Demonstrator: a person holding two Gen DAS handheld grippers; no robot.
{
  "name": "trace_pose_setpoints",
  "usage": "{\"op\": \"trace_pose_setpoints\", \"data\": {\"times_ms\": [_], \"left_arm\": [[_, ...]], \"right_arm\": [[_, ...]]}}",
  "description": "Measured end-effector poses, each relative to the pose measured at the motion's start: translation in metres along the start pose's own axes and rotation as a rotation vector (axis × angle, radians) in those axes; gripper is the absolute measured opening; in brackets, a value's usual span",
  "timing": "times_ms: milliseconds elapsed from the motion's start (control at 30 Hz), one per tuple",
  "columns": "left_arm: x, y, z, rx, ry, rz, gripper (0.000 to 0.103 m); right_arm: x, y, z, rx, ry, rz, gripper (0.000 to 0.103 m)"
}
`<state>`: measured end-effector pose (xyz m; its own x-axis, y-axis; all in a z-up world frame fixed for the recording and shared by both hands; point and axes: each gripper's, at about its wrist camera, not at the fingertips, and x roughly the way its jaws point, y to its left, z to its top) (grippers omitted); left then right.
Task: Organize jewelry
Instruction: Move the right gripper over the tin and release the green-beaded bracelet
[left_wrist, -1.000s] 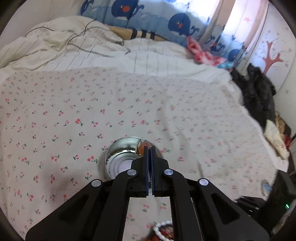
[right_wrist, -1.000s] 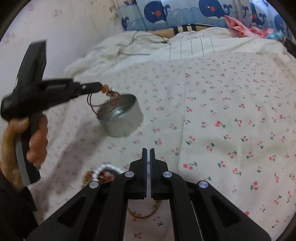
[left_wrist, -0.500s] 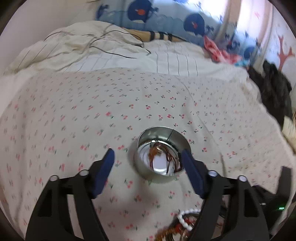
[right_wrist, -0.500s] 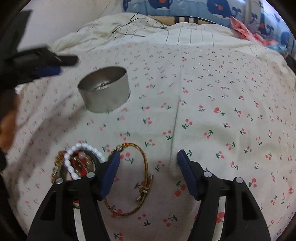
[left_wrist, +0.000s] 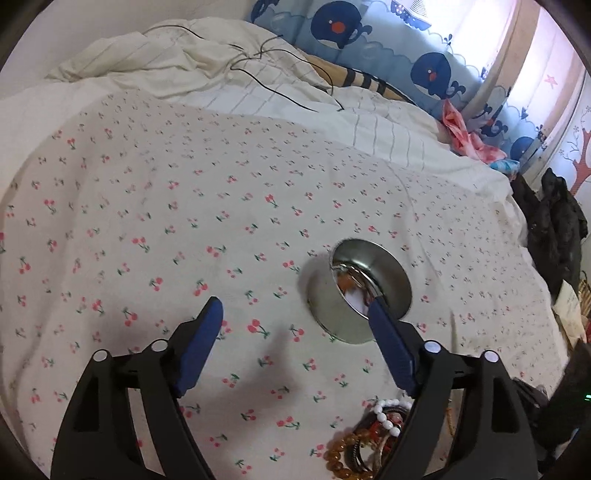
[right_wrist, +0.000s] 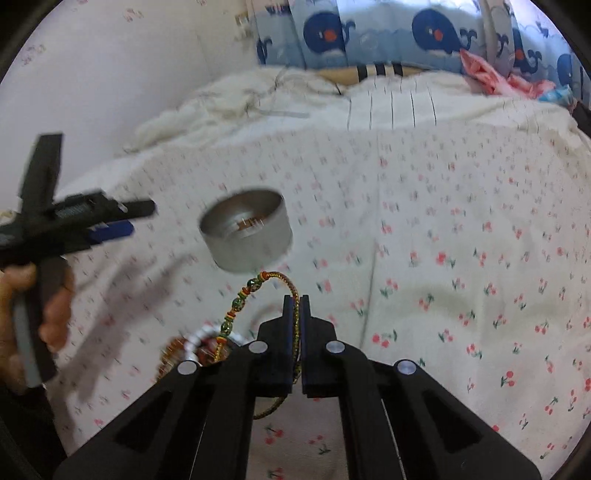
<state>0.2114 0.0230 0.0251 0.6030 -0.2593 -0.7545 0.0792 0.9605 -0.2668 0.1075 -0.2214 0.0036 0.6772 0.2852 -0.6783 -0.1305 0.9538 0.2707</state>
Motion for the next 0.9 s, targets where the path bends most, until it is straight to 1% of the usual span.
{"op": "trace_pose_setpoints", "data": {"times_ms": [100, 233, 300, 433, 567, 700, 800, 900], "left_arm": [[-0.004, 0.004, 0.003, -0.018, -0.014, 0.005, 0.085], [-0.012, 0.016, 0.009, -0.049, -0.044, 0.018, 0.089], [-0.015, 0.025, 0.012, -0.087, -0.052, 0.022, 0.091], [-0.018, 0.040, 0.016, -0.155, -0.053, 0.006, 0.091], [-0.021, 0.046, 0.019, -0.179, -0.064, -0.002, 0.092], [-0.020, 0.046, 0.019, -0.186, -0.057, -0.008, 0.092], [-0.019, 0.047, 0.020, -0.190, -0.052, -0.011, 0.092], [-0.019, 0.048, 0.020, -0.194, -0.051, -0.012, 0.092]], "right_arm": [[-0.001, 0.003, 0.011, 0.020, -0.015, 0.025, 0.004], [0.012, 0.009, 0.042, 0.045, -0.028, 0.055, 0.004], [0.019, 0.017, 0.056, 0.031, -0.034, 0.059, 0.004], [0.048, 0.035, 0.086, 0.000, -0.014, 0.039, 0.004], [0.082, 0.050, 0.105, -0.037, 0.001, -0.022, 0.004], [0.117, 0.058, 0.111, -0.050, 0.027, -0.067, 0.004], [0.136, 0.061, 0.104, -0.068, 0.067, -0.108, 0.004], [0.146, 0.061, 0.092, -0.076, 0.134, -0.099, 0.004]]}}
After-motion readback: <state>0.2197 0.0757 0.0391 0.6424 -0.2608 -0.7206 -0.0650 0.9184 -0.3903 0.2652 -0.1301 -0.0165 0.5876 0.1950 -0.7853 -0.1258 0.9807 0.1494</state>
